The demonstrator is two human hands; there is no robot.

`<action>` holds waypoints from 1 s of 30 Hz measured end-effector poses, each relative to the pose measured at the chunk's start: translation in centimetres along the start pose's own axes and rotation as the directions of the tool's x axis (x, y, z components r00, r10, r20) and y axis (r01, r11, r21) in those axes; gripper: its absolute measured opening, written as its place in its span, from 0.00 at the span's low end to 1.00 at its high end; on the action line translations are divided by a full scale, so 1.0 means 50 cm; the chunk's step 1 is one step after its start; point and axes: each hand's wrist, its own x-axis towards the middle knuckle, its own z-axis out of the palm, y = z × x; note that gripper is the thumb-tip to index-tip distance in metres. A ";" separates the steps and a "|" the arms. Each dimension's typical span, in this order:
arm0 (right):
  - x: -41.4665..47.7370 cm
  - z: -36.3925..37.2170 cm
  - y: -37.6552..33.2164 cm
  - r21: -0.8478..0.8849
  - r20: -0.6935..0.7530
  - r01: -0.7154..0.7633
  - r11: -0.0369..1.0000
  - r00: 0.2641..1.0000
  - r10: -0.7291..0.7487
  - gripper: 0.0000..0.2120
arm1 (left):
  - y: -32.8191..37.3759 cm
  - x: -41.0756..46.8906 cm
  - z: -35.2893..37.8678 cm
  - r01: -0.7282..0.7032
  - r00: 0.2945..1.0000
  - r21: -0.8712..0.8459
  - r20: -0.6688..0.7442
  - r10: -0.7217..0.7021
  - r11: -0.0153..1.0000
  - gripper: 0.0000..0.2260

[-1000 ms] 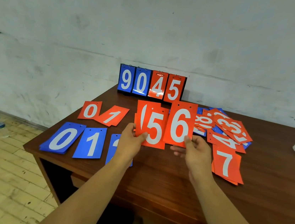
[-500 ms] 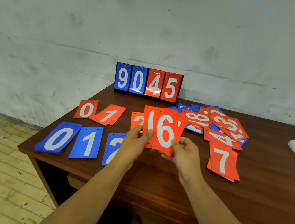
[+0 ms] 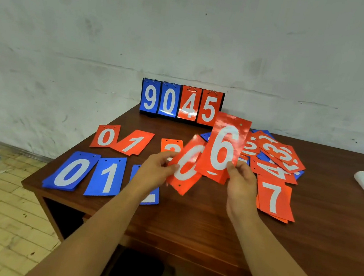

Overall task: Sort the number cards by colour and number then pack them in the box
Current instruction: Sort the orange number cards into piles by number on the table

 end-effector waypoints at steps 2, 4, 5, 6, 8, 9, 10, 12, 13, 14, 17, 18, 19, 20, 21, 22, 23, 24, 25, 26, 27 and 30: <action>0.005 0.002 -0.001 -0.047 0.062 -0.002 0.999 0.998 0.005 0.05 | 0.012 -0.006 -0.014 -0.008 0.991 0.082 0.135 -0.003 0.997 0.15; 0.008 0.006 0.006 -0.158 0.136 -0.039 0.987 0.989 0.061 0.04 | 0.020 -0.008 -0.026 -0.043 0.986 0.115 0.168 0.024 0.992 0.13; 0.008 0.008 0.010 -0.212 0.154 -0.063 0.975 0.983 0.097 0.04 | 0.022 -0.005 -0.031 -0.058 0.991 0.093 0.129 0.046 0.994 0.13; 0.009 0.009 0.015 -0.236 0.149 -0.083 0.968 0.981 0.121 0.03 | 0.021 -0.003 -0.035 -0.053 0.997 0.054 0.058 0.050 0.997 0.13; 0.009 0.013 0.022 -0.177 0.087 -0.125 0.976 0.986 0.142 0.04 | 0.016 -0.003 -0.035 0.005 0.996 -0.129 -0.088 -0.017 0.992 0.16; 0.009 0.016 0.021 -0.088 0.048 -0.164 0.983 0.985 0.169 0.05 | 0.011 -0.005 -0.033 0.040 0.993 -0.248 -0.097 -0.066 0.968 0.20; 0.007 0.022 0.020 0.019 0.024 -0.211 0.977 0.977 0.210 0.07 | 0.006 -0.009 -0.027 0.078 0.994 -0.346 -0.051 -0.101 0.935 0.22; 0.001 0.039 0.019 0.169 0.030 -0.280 0.945 0.960 0.279 0.08 | -0.001 -0.028 -0.009 0.146 0.988 -0.452 0.103 -0.111 0.880 0.20; -0.003 0.050 0.021 0.190 0.050 -0.298 0.935 0.954 0.294 0.08 | -0.001 -0.038 0.000 0.163 0.984 -0.478 0.142 -0.107 0.863 0.16; -0.008 0.062 0.024 0.193 0.070 -0.309 0.931 0.951 0.301 0.06 | -0.002 -0.045 0.006 0.163 0.984 -0.505 0.146 -0.102 0.848 0.12; -0.020 0.099 0.034 0.124 0.102 -0.305 0.944 0.950 0.293 0.04 | -0.002 -0.039 -0.010 0.079 0.995 -0.530 -0.015 -0.103 0.844 0.08; -0.021 0.109 0.037 0.092 0.106 -0.291 0.952 0.954 0.281 0.03 | -0.006 -0.026 -0.032 0.050 0.991 -0.504 -0.085 -0.107 0.862 0.07; -0.022 0.119 0.038 0.073 0.105 -0.274 0.959 0.958 0.265 0.03 | -0.006 -0.016 -0.057 0.025 0.982 -0.460 -0.153 -0.107 0.888 0.06; -0.020 0.128 0.038 0.066 0.104 -0.255 0.965 0.963 0.248 0.03 | -0.008 0.000 -0.089 0.010 0.968 -0.399 -0.224 -0.109 0.917 0.06; -0.018 0.135 0.039 0.071 0.104 -0.240 0.968 0.967 0.232 0.03 | -0.010 0.018 -0.127 0.004 0.950 -0.322 -0.295 -0.105 0.947 0.06; -0.016 0.144 0.042 0.066 0.109 -0.228 0.971 0.969 0.220 0.02 | -0.013 0.037 -0.170 0.008 0.925 -0.233 -0.368 -0.096 0.972 0.06; -0.013 0.153 0.045 0.048 0.114 -0.221 0.974 0.970 0.215 0.01 | -0.016 0.054 -0.216 0.024 0.897 -0.145 -0.434 -0.086 0.989 0.06; -0.010 0.163 0.048 0.022 0.118 -0.214 0.977 0.971 0.210 0.03 | -0.025 0.074 -0.265 0.058 0.868 -0.058 -0.490 -0.079 0.997 0.06; -0.005 0.174 0.052 -0.002 0.122 -0.206 0.979 0.971 0.205 0.04 | -0.038 0.097 -0.312 0.103 0.843 0.018 -0.532 -0.078 0.994 0.05; 0.002 0.185 0.060 -0.029 0.123 -0.198 0.980 0.972 0.200 0.05 | -0.055 0.118 -0.354 0.157 0.822 0.080 -0.562 -0.085 0.984 0.04; 0.009 0.195 0.069 -0.060 0.124 -0.187 0.980 0.973 0.194 0.04 | -0.076 0.140 -0.390 0.199 0.809 0.117 -0.580 -0.096 0.973 0.06; 0.027 0.226 0.090 -0.152 0.139 -0.165 0.975 0.973 0.187 0.02 | -0.135 0.204 -0.445 0.285 0.800 0.195 -0.588 -0.120 0.939 0.10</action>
